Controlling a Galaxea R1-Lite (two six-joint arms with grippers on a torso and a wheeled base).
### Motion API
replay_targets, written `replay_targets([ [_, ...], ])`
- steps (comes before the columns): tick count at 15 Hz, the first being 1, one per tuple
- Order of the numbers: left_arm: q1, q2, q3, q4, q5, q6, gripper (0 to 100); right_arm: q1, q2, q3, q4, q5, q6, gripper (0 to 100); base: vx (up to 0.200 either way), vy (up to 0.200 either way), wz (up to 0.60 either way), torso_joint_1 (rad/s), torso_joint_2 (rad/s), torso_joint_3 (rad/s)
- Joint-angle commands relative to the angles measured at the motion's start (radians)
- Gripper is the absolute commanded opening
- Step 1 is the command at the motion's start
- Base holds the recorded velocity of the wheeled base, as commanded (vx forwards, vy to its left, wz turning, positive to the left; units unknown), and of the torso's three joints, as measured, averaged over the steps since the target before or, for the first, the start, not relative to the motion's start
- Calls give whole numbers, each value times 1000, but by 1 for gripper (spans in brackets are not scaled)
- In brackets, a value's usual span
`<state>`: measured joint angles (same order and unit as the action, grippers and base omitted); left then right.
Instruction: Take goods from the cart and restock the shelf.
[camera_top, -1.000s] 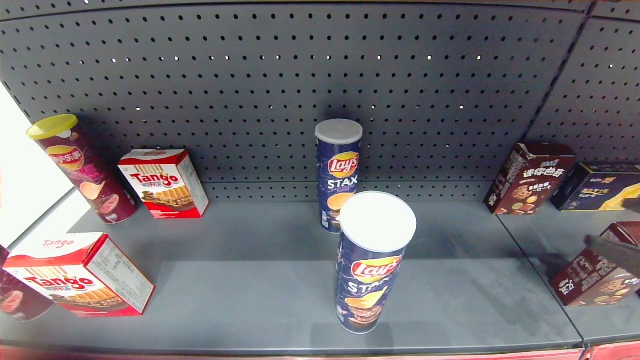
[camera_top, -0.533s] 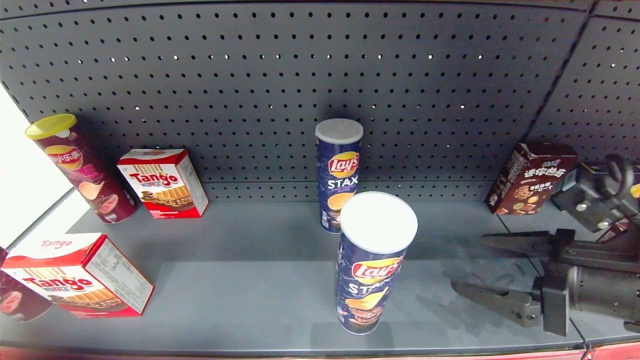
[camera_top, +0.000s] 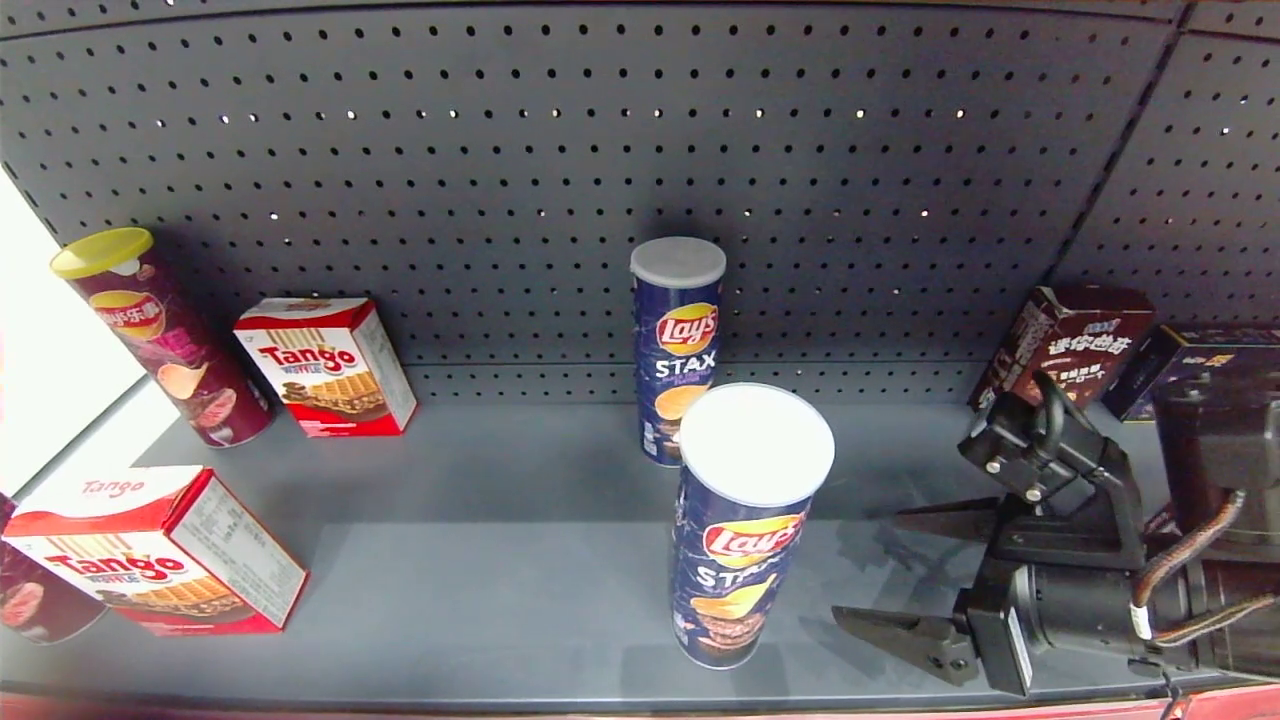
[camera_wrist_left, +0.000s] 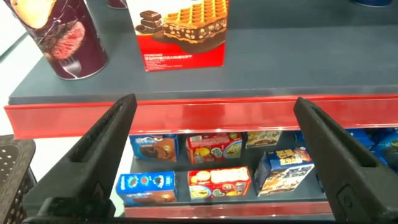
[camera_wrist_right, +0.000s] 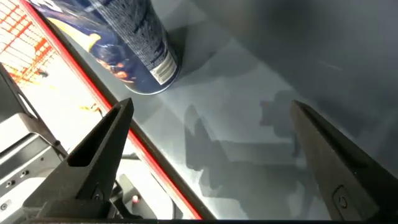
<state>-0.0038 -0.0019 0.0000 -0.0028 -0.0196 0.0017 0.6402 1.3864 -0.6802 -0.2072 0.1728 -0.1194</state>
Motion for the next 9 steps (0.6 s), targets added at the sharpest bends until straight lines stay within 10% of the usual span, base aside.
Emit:
replay_targets([
  [1, -1, 2, 0, 0, 1, 0, 100, 9, 43, -13, -1, 1, -2, 100, 0, 0, 0, 0, 0, 0],
  [9, 1, 2, 0, 0, 1, -2, 100, 29, 161, -125, -15, -16, -2, 100, 0, 0, 0, 0, 0, 0],
])
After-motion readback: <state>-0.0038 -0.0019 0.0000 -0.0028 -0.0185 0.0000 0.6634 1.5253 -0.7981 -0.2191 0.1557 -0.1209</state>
